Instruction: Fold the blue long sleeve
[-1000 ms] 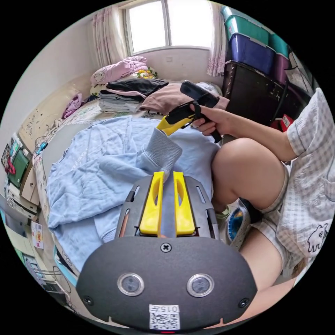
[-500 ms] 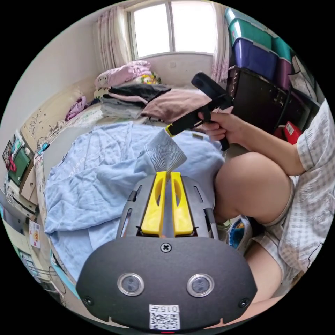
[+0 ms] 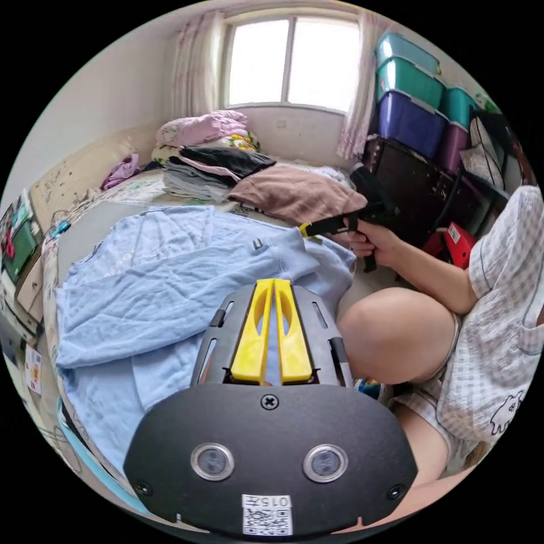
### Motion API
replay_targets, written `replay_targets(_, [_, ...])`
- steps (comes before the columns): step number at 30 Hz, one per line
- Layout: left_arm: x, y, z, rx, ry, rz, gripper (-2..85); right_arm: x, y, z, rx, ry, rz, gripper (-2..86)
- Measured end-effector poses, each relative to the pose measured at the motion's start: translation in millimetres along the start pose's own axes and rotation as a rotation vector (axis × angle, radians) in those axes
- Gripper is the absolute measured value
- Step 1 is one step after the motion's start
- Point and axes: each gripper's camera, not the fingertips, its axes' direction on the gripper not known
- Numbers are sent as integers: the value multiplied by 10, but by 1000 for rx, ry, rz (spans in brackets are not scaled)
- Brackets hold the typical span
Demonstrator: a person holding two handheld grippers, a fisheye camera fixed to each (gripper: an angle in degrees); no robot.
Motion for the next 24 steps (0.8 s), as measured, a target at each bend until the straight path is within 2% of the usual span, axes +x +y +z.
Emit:
replay_targets(3, [-342,133,-178,43,-138,-168,17,-112,100,-220,108,28,7,60])
replay_targets(5, [-505,196,-213,34,-200,-238,33,-339,137,-311,145,58,-70,67])
replay_targets(9, [-727,219,-172,36,-122,-293,62,-1039,112,106,-71,36,-375,100])
replay_targets(13, [-705,116,7,9,40,-238,64,-1393,182,826,-336,33,-482,99])
replay_targets(14, [-683,97,37,1,48,-225,64,-1410,200,905,-359,51,-481,90])
replay_targets(16, [-551,11,156,-43,60,-142,65,-1453,277,1023,-356,153,-475,18])
replay_targets(19, [-344,-76,300,-100,88,-6,70,-1437,323,1115,-472,53,-472,5])
replay_targets(21, [-247,-108,400,-145,95,57,75,-1421,348,1093,-465,1,-468,7])
replay_targets(24, [-196,-121,519,-187,26,93,77,-1349,206,825,-305,-75,-422,26])
